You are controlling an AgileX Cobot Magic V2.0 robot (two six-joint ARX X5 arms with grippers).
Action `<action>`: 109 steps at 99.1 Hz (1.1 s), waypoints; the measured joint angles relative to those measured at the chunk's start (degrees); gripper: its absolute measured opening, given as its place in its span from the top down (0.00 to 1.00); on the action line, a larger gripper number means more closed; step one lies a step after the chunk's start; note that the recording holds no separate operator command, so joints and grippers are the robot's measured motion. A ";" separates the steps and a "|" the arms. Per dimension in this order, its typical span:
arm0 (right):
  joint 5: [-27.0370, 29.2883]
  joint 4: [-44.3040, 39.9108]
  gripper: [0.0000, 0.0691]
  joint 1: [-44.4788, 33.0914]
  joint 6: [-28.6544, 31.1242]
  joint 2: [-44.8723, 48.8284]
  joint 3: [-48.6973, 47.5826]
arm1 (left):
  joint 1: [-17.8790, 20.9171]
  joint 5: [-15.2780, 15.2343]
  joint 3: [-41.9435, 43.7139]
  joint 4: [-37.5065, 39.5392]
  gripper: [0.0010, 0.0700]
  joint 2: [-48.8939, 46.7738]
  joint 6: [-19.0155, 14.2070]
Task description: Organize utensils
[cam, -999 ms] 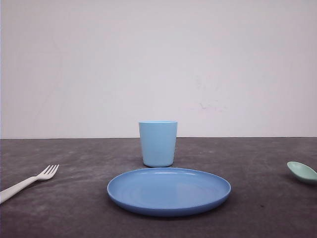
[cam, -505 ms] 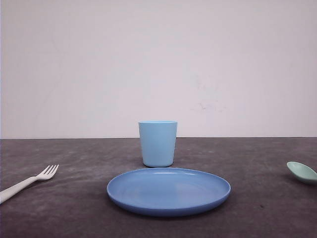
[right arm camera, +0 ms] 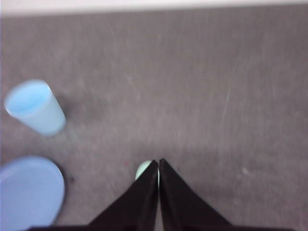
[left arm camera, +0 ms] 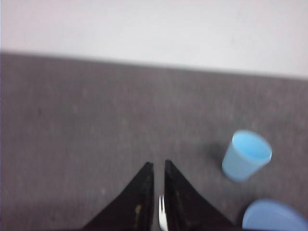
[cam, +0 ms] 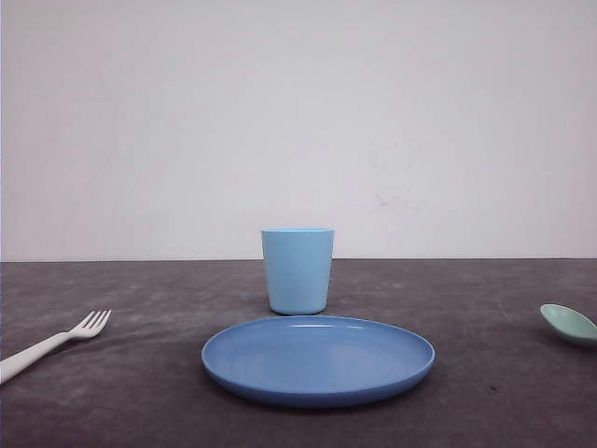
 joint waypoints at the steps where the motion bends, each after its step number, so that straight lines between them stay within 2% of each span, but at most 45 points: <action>1: 0.07 -0.02 1.00 -0.02 -0.11 0.48 -0.02 | -0.09 -0.04 0.00 -0.17 0.99 0.31 0.13; 19: 0.31 0.55 1.00 -0.02 -1.05 6.78 -0.02 | -1.86 -4.57 0.00 -1.09 0.99 5.05 1.79; 63: 2.01 0.68 0.99 -0.02 -2.12 9.75 -0.02 | -3.65 -5.49 0.00 -1.42 0.99 9.99 2.95; 69: 2.01 0.39 0.97 -0.02 -2.14 9.75 -0.02 | -3.65 -5.49 0.00 -1.44 0.96 9.99 2.93; 76: 2.01 0.15 0.84 -0.02 -2.16 9.75 -0.02 | -3.65 -5.49 0.00 -1.44 0.81 9.99 2.93; 85: 2.01 0.07 0.53 -0.02 -2.14 9.75 0.00 | -3.65 -5.49 0.00 -1.44 0.53 9.99 2.95; 89: 2.01 0.07 0.40 -0.02 -2.14 9.75 -0.02 | -3.65 -5.51 0.00 -1.44 0.44 9.99 2.97; 93: 2.01 0.07 0.30 -0.02 -2.14 9.75 -0.02 | -3.65 -5.49 0.00 -1.46 0.38 9.99 2.97; 98: 2.01 0.07 0.21 -0.02 -2.14 9.75 -0.02 | -3.65 -5.49 0.00 -1.64 0.34 9.99 2.95; 109: 2.01 0.02 0.11 -0.02 -2.16 9.75 -0.02 | -3.65 -5.20 0.00 -2.64 0.33 9.99 2.67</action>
